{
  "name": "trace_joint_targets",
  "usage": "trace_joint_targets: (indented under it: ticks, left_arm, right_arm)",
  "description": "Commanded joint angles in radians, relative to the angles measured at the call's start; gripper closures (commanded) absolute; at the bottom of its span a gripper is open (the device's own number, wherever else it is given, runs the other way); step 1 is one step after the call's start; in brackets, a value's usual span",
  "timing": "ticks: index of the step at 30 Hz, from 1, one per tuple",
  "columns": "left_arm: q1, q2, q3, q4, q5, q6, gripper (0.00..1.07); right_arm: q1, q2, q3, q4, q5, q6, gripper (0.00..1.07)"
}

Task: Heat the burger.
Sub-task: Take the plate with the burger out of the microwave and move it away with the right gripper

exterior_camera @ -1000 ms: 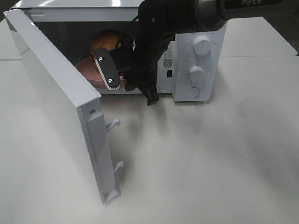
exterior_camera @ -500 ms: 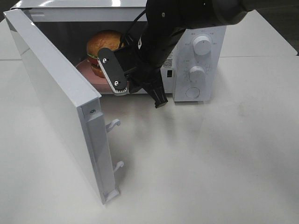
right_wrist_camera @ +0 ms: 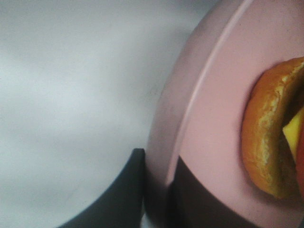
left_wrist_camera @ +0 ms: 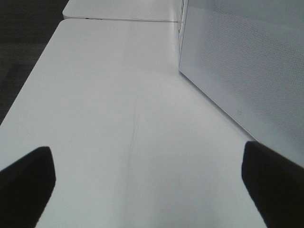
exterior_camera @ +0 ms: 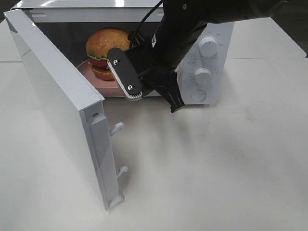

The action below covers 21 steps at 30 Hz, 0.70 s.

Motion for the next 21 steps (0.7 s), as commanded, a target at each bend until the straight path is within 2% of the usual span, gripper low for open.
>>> trace_joint_targets:
  ticks: [1,21]
  left_arm:
    - [0.003,-0.022,0.002,-0.003,-0.010,0.000,0.07]
    - [0.003,-0.022,0.002,-0.003,-0.010,0.000,0.07]
  right_arm:
    - [-0.005,-0.062,0.036,-0.020,-0.042,0.004,1.07]
    - [-0.005,-0.250,0.252,-0.021,-0.081,0.001,1.07]
